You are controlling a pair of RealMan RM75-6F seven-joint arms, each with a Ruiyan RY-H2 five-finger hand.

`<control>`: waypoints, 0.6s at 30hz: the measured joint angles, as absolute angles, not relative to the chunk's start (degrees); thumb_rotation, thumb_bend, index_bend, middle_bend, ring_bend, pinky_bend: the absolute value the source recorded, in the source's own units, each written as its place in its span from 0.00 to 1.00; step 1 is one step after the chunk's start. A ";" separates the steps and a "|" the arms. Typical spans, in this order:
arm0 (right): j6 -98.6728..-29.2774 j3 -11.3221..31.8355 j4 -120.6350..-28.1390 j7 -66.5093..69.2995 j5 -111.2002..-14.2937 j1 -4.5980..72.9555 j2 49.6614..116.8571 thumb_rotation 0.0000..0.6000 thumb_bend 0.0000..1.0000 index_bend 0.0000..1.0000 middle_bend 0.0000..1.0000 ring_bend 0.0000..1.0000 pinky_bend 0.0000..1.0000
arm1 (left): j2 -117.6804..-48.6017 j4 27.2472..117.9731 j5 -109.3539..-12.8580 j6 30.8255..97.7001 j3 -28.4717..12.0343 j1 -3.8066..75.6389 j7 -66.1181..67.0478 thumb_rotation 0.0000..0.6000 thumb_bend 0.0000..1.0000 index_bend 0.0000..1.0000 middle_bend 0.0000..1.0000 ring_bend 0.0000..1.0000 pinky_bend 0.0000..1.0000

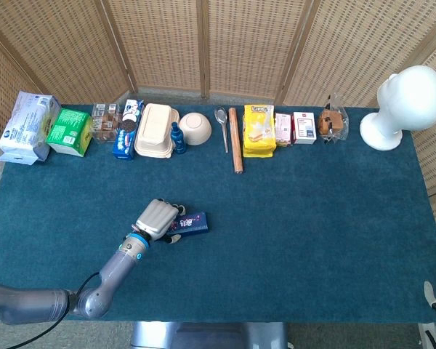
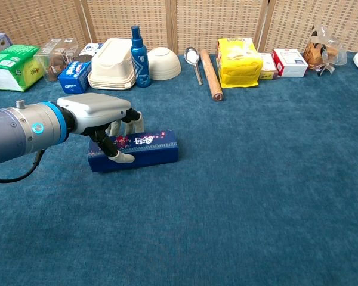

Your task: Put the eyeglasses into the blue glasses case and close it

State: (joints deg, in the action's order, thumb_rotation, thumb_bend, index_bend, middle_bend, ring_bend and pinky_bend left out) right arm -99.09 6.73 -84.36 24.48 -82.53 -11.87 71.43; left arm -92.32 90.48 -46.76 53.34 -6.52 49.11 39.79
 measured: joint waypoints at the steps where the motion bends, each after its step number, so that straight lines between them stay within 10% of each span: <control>1: -99.05 6.78 -84.40 24.45 -82.58 -11.83 71.43 1.00 0.29 0.00 0.19 0.00 0.12 | -92.15 90.68 -47.08 53.57 -6.51 49.10 39.58 0.80 0.30 0.47 0.54 0.49 0.36; 18: -99.22 7.14 -84.74 24.12 -82.60 -12.02 71.72 1.00 0.29 0.00 0.19 0.00 0.12 | -90.07 88.99 -53.01 52.67 -5.30 49.70 35.90 0.80 0.30 0.45 0.49 0.42 0.28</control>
